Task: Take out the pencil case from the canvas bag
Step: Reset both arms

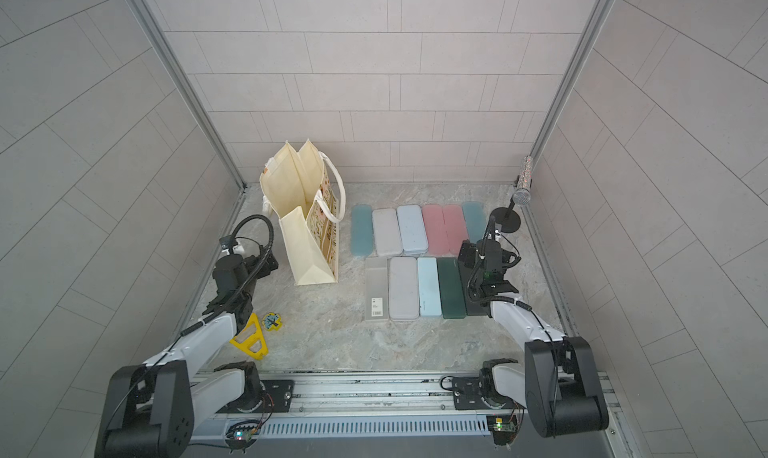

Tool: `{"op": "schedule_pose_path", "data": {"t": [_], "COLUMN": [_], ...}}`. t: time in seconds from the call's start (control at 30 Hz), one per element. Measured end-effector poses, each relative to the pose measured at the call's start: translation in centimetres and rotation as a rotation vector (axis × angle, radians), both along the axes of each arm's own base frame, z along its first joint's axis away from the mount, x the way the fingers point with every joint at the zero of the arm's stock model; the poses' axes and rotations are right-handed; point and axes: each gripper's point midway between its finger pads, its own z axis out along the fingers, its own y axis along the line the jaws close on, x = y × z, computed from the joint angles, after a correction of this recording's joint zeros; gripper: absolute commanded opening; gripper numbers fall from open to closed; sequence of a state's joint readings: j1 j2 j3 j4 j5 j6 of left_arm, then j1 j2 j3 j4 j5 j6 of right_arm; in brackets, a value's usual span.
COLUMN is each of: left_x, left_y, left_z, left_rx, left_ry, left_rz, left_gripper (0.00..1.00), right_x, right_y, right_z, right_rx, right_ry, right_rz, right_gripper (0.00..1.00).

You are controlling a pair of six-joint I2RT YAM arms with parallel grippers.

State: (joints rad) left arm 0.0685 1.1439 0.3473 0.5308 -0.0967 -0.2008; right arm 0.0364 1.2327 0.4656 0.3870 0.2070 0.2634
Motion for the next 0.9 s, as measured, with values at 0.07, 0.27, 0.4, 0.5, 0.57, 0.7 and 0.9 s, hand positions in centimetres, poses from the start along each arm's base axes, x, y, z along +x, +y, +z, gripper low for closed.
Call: {"op": "schedule_pose_path", "data": {"t": [0.07, 0.27, 0.4, 0.5, 0.57, 0.7, 0.9], "left_x": [0.9, 2.1, 3.1, 3.0, 3.6, 4.1, 4.2], "left_y": [-0.8, -1.9, -2.0, -1.9, -1.8, -1.7, -2.0], "left_z": [-1.4, -5.1, -6.2, -7.0, -6.2, -5.3, -5.4], "left_rx": [0.032, 0.108, 0.131, 0.137, 0.141, 0.150, 0.161], "left_ry": [0.024, 0.106, 0.083, 0.115, 0.100, 0.061, 0.066], "left_rz": [-0.029, -0.078, -0.089, -0.089, -0.081, -0.071, -0.082], "left_gripper": [1.00, 1.00, 1.00, 1.00, 1.00, 1.00, 1.00], "right_x": [0.1, 1.5, 1.8, 1.5, 1.3, 1.3, 1.8], "right_y": [-0.2, -0.4, -0.6, -0.6, -0.6, -0.6, -0.6], "right_z": [-1.6, -3.0, -4.1, -5.0, -5.4, -5.1, -4.0], "right_rx": [-0.038, -0.113, -0.141, -0.153, -0.158, -0.168, -0.172], "right_ry": [0.037, 0.042, 0.021, 0.010, 0.001, -0.028, -0.075], "right_rz": [0.003, 0.026, 0.023, 0.027, 0.027, 0.030, 0.028], "right_gripper": [0.98, 0.99, 0.99, 1.00, 1.00, 1.00, 1.00]}}
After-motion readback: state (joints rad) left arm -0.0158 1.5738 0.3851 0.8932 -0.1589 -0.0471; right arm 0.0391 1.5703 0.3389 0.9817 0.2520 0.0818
